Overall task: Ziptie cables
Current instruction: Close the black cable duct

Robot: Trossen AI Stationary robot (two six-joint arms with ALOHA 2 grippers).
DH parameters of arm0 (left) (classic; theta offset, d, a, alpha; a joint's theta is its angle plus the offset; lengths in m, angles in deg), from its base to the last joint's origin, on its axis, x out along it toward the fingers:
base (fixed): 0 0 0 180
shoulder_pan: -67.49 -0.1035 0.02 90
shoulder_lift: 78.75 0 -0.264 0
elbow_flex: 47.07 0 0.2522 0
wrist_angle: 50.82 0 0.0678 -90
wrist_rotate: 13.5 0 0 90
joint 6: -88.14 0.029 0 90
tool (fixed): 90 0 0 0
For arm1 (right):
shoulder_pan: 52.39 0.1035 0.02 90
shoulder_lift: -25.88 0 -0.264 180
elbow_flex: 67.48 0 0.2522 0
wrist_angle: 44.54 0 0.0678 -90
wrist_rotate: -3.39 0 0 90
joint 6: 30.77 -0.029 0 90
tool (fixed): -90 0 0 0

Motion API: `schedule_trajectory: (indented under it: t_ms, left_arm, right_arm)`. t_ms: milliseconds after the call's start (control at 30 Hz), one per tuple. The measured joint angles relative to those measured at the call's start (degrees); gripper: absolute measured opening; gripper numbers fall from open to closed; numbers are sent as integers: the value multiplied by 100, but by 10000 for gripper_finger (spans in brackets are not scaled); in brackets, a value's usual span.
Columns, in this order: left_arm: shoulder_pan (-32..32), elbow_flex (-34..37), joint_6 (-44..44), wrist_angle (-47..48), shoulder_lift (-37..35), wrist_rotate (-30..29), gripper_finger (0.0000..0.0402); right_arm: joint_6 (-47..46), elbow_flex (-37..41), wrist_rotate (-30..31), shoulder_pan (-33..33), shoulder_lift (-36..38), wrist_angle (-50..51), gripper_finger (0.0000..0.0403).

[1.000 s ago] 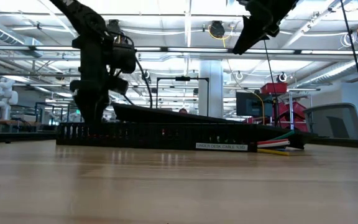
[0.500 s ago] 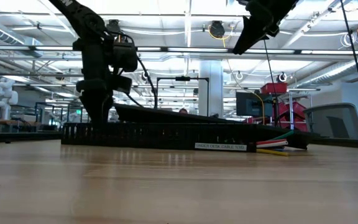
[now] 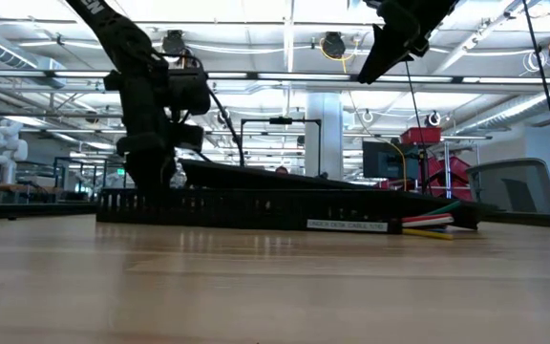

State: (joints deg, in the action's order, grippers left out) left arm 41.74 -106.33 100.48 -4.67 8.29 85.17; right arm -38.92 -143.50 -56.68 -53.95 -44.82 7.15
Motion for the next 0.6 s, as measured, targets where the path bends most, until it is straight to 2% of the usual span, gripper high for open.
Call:
schedule_trajectory:
  t_ms: [167, 400, 600]
  left_arm:
    - [300, 0, -84, 271, 0, -11, 304]
    - [949, 14, -825, 430, 0, 149, 231]
    - [1580, 408, -1376, 226, -26, 197, 217]
  right_arm:
    - [27, 0, -1, 0, 0, -8, 258]
    - [-255, -1, -91, 40, 0, 10, 258]
    - [-994, 2, -1366, 55, -130, 761, 258]
